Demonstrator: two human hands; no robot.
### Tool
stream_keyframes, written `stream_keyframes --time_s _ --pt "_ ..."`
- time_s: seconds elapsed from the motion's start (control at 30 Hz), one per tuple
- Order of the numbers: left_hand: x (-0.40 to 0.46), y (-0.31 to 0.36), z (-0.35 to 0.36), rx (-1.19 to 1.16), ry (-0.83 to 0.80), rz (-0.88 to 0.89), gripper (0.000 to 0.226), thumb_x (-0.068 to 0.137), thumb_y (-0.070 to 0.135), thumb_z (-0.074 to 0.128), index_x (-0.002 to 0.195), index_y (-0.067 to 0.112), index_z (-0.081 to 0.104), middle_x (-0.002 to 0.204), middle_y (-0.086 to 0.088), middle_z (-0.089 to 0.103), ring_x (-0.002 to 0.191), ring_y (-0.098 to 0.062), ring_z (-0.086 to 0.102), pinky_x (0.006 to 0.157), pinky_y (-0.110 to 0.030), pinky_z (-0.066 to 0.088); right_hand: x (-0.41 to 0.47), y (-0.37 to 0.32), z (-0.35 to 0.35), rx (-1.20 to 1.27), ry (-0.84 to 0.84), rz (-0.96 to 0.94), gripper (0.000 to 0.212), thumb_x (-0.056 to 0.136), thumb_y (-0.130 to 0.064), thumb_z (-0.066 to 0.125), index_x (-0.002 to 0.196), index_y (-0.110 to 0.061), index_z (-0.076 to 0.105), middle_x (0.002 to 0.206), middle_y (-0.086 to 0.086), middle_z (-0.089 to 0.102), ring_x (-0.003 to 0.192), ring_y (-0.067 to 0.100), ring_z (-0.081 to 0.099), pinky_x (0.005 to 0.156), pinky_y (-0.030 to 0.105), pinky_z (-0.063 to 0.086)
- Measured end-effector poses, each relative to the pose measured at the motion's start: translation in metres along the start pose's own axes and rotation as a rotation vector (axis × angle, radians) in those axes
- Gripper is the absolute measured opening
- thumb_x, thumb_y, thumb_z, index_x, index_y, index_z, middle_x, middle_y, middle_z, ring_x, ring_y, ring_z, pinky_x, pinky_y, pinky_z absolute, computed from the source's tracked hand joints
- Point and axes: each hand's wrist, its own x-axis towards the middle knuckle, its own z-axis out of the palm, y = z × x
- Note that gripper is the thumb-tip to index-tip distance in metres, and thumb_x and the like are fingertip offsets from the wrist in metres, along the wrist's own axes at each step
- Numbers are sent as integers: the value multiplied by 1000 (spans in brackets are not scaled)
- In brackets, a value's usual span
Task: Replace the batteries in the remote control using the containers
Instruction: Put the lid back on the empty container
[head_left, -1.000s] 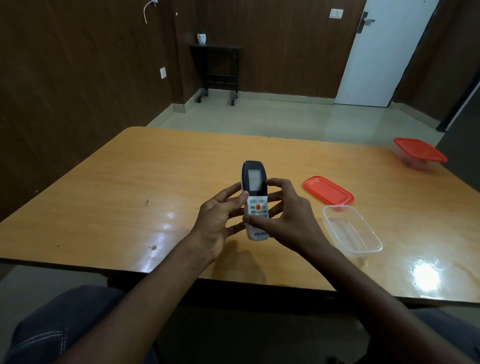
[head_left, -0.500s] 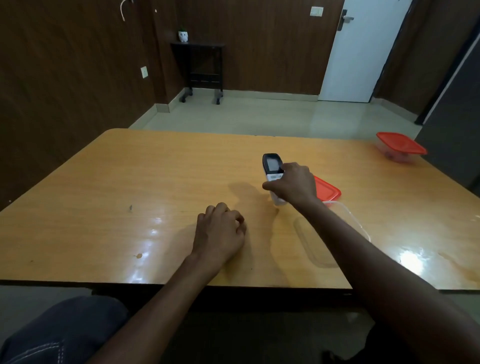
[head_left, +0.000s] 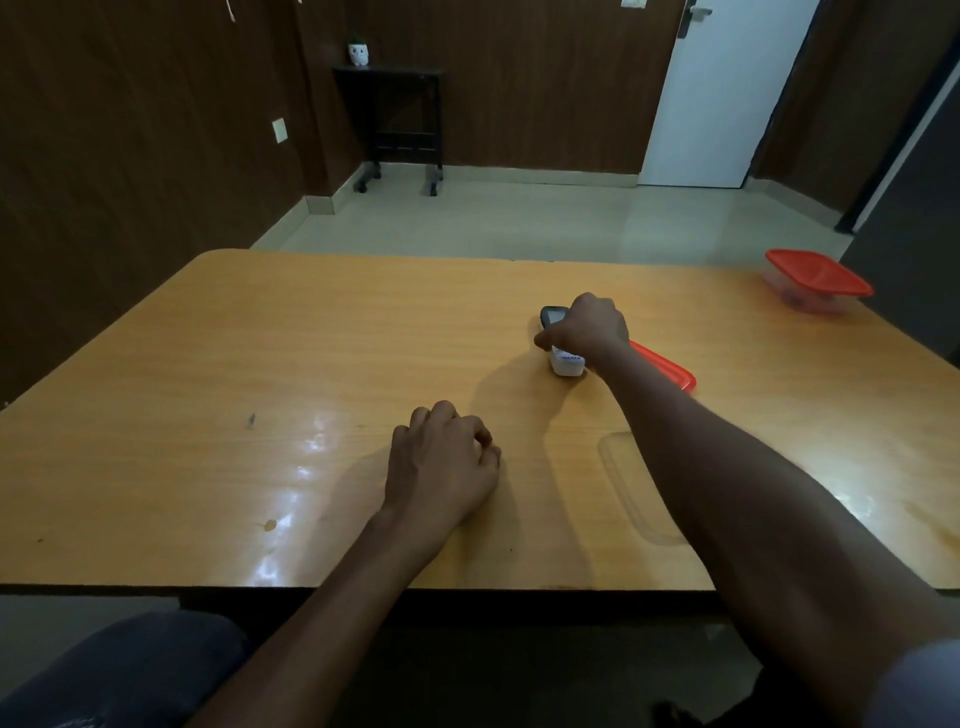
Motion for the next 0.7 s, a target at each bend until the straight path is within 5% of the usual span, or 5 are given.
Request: stream_keyframes --time_s 0.37,0.53,0.7 --pt "-6 0 -4 15 14 29 30 95 47 54 111 29 72 112 4 58 114 -19 51 98 -38 42 -2 29 -36 -11 159 -59 42 69 -46 76 63 -7 61 61 4 58 55 22 52 48 25 35" --pt "-8 2 -8 36 -7 45 31 96 48 54 113 28 70 115 3 58 116 -19 51 99 -37 41 -9 79 -59 -237 -133 -8 69 58 -66 80 99 -12 68 97 9 67 92 30 63 72 35 56" --pt "-8 9 -8 74 -17 31 32 95 49 52 114 29 70 116 3 59 116 -21 51 100 -39 42 -19 108 -61 -256 -175 -11 76 54 -59 88 111 -11 72 105 9 71 90 23 62 79 36 57"
